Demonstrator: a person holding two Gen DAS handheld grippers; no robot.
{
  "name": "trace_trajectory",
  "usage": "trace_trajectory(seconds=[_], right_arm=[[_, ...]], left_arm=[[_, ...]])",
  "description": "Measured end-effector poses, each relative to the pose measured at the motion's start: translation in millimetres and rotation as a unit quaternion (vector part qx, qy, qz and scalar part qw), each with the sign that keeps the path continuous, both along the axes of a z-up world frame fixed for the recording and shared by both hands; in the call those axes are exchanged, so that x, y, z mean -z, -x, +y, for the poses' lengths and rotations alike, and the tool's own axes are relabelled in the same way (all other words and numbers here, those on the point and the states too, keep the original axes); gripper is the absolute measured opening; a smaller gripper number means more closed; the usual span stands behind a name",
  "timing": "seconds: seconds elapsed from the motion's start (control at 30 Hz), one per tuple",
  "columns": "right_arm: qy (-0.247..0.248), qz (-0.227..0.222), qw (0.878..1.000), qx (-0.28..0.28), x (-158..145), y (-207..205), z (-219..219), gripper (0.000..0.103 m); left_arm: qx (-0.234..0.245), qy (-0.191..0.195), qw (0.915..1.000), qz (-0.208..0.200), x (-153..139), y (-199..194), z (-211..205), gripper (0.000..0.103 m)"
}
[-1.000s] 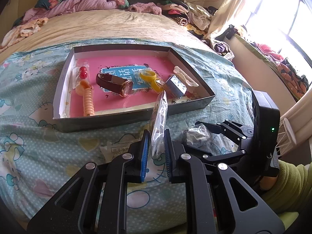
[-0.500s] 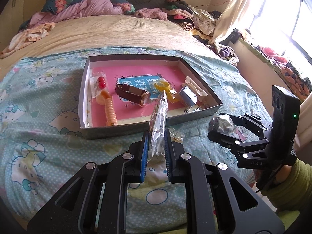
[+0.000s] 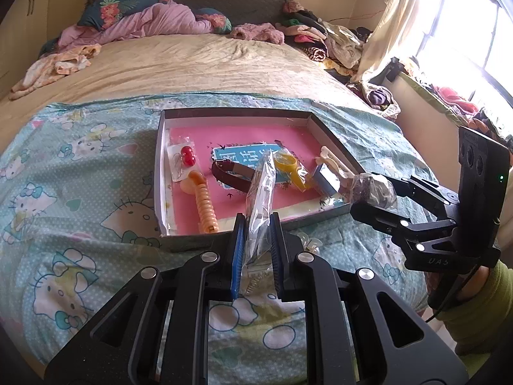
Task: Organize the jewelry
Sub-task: 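Carry both bags over the pink tray with both tools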
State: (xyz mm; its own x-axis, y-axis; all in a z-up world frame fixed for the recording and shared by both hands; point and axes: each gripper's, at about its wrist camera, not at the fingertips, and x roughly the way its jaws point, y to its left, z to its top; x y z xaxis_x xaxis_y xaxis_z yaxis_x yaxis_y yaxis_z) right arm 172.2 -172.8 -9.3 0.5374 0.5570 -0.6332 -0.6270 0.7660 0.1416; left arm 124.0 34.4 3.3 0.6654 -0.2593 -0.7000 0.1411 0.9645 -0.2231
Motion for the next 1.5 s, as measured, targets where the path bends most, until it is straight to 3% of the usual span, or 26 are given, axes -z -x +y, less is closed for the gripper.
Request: trace_trajectory(seconds=[0.5,0.83,1.5], right_arm=[[0.001,-0.018,1.0,0.015,-6,-36,5,0.071],[0.017,-0.013,1.0,0.019,7,-57,13,0.071],[0.045,0.01,0.999,0.011,35,-81,43,0.071]], left_arm=[[-0.003,0.011,0.9999,0.0,6,-30,2,0.008],[-0.022,0.031,0.9992,0.008,20,-49,13,0.008],[-0.046,0.033,0.9976,0.04,46,-66,29,0.009]])
